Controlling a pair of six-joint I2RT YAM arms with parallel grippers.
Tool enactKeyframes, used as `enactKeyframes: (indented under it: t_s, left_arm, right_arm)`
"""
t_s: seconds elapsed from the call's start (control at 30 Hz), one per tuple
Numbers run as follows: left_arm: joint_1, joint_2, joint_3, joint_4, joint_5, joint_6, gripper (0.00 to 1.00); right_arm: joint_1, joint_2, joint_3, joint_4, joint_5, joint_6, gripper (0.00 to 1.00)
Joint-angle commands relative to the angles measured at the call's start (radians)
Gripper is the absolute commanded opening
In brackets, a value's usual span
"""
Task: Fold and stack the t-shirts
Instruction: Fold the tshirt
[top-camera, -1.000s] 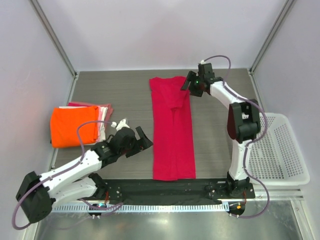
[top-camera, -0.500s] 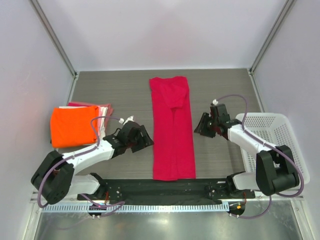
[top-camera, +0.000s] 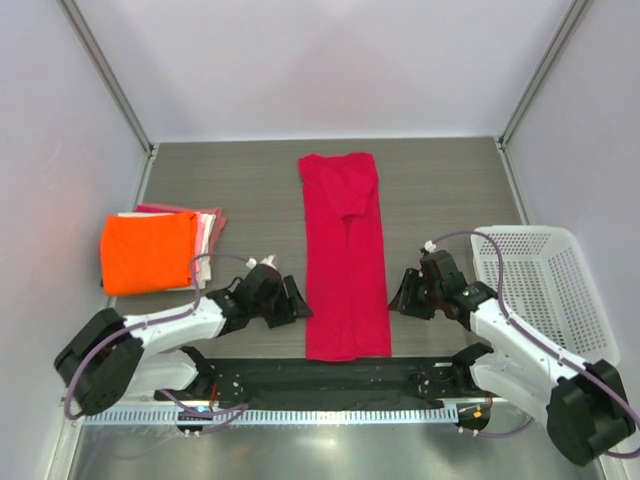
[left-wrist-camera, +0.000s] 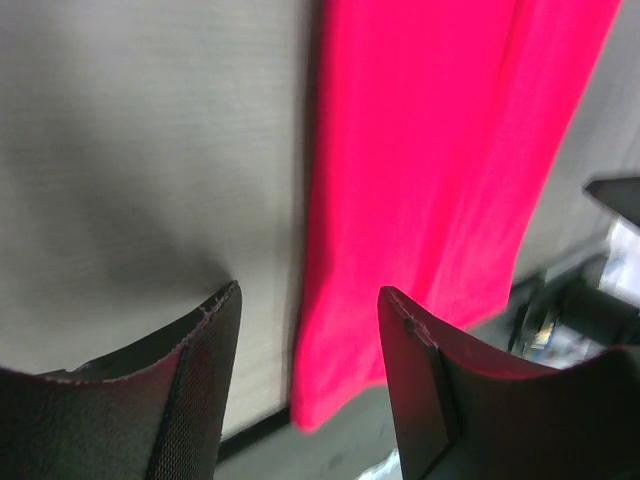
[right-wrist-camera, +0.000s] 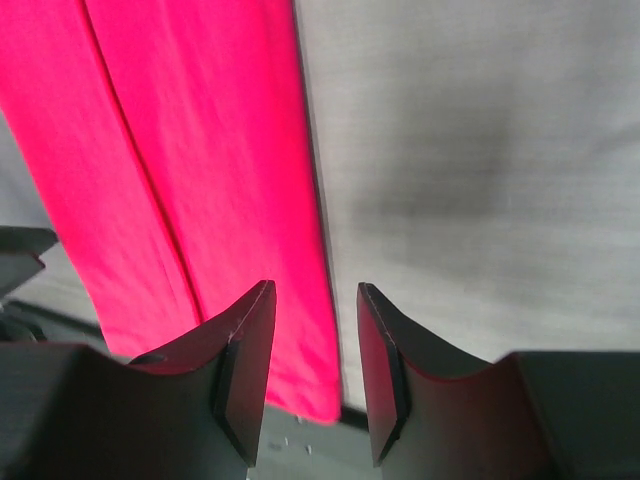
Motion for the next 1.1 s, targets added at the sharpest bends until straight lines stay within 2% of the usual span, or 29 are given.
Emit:
enactKeyframes:
  t_s: [0.0,0.07,0.13,0.23,0.4,0.63,0.73,0.77,0.9,1.07]
  left_arm:
    - [-0.112,-0.099,-0.056,-0.028,-0.001,-0.077,0.58]
    - [-0.194,-0.124,-0.077,-0.037,-0.041,-0.107,0.58]
    - [-0.230,-0.134,-0.093,-0.036,-0.047,-0.140,0.57]
    - [-0.242,-0.159,-0.116,-0.037,-0.056,-0.163,0.54]
    - [-0.258,-0.199,-0.143,-0.040,-0.066,-0.178,0.53]
    - [-0.310,-0.125,-0.142,0.024,-0.064,-0.206,0.48]
    - [-0.336,-0.101,-0.142,0.039,-0.076,-0.220,0.45]
    - [-0.339,-0.099,-0.145,0.042,-0.081,-0.226,0.43]
    - [-0.345,-0.095,-0.160,0.062,-0.083,-0.232,0.32]
    - [-0.345,-0.113,-0.166,0.062,-0.076,-0.233,0.12]
  right_arm:
    - [0.039,-0.076,-0.034,-0.122,-0.033,0.064,0.44]
    - [0.089,-0.126,-0.064,-0.151,-0.024,0.085,0.44]
    - [0.139,-0.154,-0.087,-0.182,0.002,0.121,0.42]
    - [0.190,-0.175,-0.120,-0.176,-0.025,0.177,0.41]
    - [0.316,-0.211,-0.134,-0.191,0.027,0.259,0.41]
    - [0.394,-0.139,-0.131,-0.127,0.053,0.308,0.40]
    - [0.411,-0.117,-0.123,-0.110,0.057,0.313,0.32]
    - [0.414,-0.116,-0.121,-0.110,0.059,0.316,0.23]
    - [0.417,-0.125,-0.114,-0.110,0.066,0.319,0.06]
    - [0.417,-0.146,-0.101,-0.124,0.066,0.319,0.01]
